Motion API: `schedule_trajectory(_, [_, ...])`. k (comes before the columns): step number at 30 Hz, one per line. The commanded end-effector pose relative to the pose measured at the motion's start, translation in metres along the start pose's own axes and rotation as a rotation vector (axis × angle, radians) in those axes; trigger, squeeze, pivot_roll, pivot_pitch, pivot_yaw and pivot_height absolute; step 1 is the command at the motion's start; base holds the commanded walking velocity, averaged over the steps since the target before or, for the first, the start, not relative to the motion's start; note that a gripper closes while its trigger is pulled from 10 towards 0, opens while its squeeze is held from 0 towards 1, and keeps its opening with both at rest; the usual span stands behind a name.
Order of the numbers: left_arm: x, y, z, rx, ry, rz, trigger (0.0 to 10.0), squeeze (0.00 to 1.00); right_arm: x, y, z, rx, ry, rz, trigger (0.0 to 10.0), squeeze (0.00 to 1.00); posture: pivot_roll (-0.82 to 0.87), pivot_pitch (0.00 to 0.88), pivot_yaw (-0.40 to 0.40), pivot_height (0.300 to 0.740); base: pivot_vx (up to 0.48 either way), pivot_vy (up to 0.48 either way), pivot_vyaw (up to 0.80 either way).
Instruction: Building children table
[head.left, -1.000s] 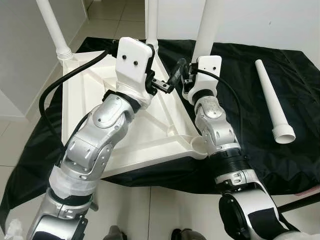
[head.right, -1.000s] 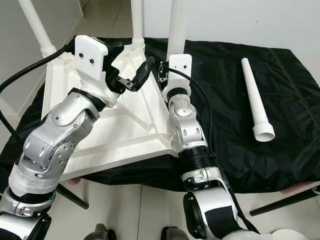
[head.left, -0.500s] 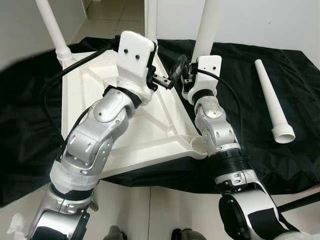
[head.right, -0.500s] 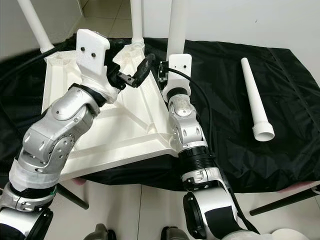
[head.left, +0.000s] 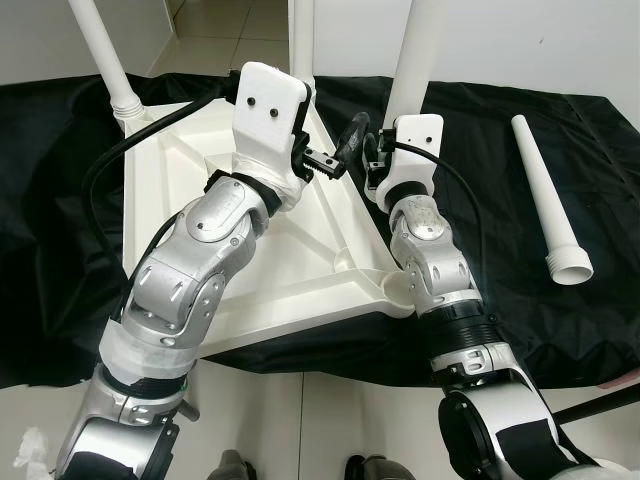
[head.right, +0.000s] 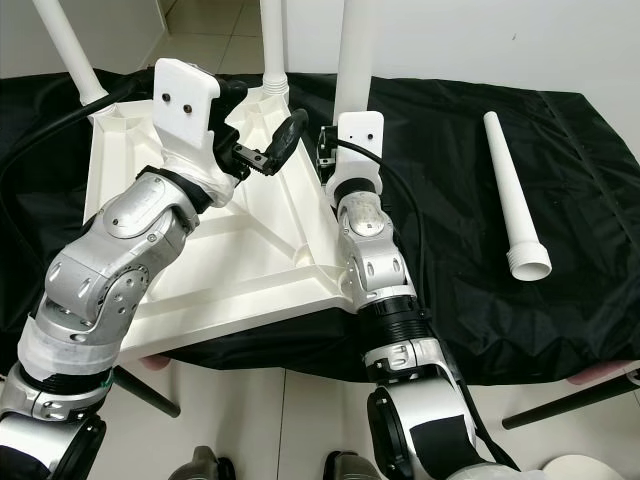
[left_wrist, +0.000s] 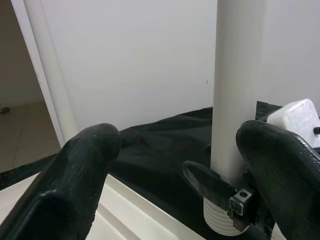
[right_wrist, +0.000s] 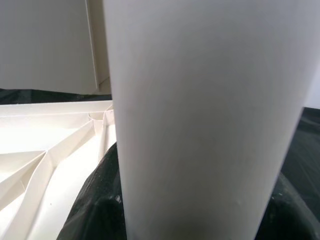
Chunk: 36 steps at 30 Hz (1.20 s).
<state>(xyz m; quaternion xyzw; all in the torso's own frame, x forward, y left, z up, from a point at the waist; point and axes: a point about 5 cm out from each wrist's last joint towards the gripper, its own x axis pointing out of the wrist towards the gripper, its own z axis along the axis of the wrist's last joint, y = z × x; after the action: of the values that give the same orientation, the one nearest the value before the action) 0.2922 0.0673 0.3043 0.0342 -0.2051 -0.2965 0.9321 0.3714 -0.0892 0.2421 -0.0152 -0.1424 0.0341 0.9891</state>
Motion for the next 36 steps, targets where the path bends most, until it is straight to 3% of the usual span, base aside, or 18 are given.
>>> schedule_trajectory(1, [0.0008,0.0008,0.0003,0.011,0.012,-0.037,10.0,0.00,-0.0022,0.0013,0.0000,-0.010,-0.001,0.007,10.0,0.00,-0.08,0.121,0.042,0.740,0.000,0.000,0.00])
schedule_trajectory(30, [0.0018,0.0010,-0.0008,0.030,0.020,-0.043,10.0,0.00,-0.0018,0.0036,0.0009,-0.013,-0.005,0.019,10.0,0.00,-0.08,0.115,0.044,0.740,0.000,0.000,0.00])
schedule_trajectory(36, [-0.0057,-0.0002,-0.0073,0.050,0.046,-0.074,10.0,0.00,-0.0021,-0.0014,0.0012,-0.018,-0.005,0.003,10.0,0.00,-0.09,0.148,0.049,0.740,0.000,0.000,0.00])
